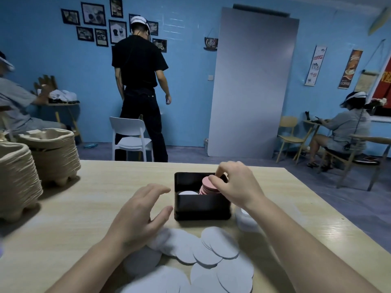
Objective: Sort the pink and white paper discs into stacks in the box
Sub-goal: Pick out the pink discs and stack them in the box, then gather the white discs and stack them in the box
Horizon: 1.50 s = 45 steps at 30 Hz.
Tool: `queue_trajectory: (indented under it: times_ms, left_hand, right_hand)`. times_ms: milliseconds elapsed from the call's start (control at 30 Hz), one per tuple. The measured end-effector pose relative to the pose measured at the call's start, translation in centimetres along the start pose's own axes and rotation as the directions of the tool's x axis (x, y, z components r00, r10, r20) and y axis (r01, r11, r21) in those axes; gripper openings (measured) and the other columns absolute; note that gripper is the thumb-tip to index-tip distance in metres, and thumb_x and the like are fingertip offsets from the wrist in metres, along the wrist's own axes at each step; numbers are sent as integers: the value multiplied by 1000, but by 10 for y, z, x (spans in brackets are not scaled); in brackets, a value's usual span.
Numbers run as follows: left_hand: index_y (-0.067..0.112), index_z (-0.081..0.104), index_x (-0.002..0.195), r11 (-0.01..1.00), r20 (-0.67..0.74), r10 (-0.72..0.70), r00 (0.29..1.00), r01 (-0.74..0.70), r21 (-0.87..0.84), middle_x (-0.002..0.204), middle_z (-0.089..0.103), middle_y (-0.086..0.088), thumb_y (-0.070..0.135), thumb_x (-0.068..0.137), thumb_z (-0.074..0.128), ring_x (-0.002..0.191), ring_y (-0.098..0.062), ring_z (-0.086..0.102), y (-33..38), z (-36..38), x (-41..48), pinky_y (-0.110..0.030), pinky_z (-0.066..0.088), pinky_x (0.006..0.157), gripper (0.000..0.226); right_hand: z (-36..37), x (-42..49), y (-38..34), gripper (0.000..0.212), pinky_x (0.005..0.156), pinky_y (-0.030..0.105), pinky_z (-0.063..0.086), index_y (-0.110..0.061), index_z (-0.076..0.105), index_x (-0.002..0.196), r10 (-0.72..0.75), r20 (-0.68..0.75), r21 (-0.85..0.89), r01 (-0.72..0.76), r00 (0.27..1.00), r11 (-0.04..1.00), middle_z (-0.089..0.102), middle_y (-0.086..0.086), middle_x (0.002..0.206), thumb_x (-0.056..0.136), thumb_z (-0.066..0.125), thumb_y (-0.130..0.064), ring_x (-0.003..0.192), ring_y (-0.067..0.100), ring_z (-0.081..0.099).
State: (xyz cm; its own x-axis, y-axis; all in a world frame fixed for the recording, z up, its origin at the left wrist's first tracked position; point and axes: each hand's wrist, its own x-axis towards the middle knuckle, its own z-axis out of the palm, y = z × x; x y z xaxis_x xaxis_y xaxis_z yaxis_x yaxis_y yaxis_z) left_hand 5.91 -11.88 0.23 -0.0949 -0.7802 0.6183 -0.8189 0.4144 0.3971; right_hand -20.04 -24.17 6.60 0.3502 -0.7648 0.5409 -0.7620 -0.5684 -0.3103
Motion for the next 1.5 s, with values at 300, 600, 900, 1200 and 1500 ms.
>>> queue_trajectory:
  times_ms: [300, 600, 900, 1200, 1500]
  left_hand:
    - [37, 64, 104, 992, 197, -108, 974, 93, 83, 101, 62, 27, 47, 91, 57, 99, 2, 60, -30, -35, -38, -34, 54, 85, 18]
    - [38, 57, 130, 967, 347, -253, 903, 249, 57, 123, 55, 27, 65, 72, 71, 120, 7, 49, -53, -59, -68, -25, 44, 103, 66]
    - [44, 57, 117, 960, 317, -251, 915, 193, 202, 112, 47, 27, 75, 69, 63, 116, 4, 39, -56, -50, -67, -32, 31, 105, 58]
    - [40, 52, 101, 948, 308, -286, 908, 222, 226, 105, 47, 26, 75, 64, 63, 108, 3, 41, -55, -49, -64, -31, 35, 99, 52]
    - [39, 49, 101, 950, 291, -296, 910, 249, 187, 106, 49, 23, 70, 65, 63, 108, 1, 44, -51, -50, -63, -34, 37, 101, 49]
  right_hand:
    - [16, -61, -41, 10, 65, 23, 43, -25, 66, 82, -230, 131, 400, 161, 964, 902, 64, -9, 75, 92, 68, -25, 72, 10, 58]
    - [58, -62, -76, 16, 74, 20, 49, -27, 66, 99, -404, 301, 379, 280, 864, 882, 62, -16, 91, 92, 64, -42, 88, 4, 59]
    - [76, -74, -76, 23, 92, 19, 44, -33, 63, 109, -428, 311, 370, 307, 849, 877, 63, -20, 109, 95, 62, -50, 105, -1, 53]
    - [74, -76, -73, 24, 92, 25, 48, -33, 65, 110, -415, 306, 386, 287, 857, 877, 64, -19, 107, 93, 64, -50, 105, 2, 57]
    - [70, -78, -69, 23, 85, 21, 47, -34, 64, 108, -396, 310, 371, 274, 864, 887, 61, -22, 102, 93, 63, -51, 102, 3, 55]
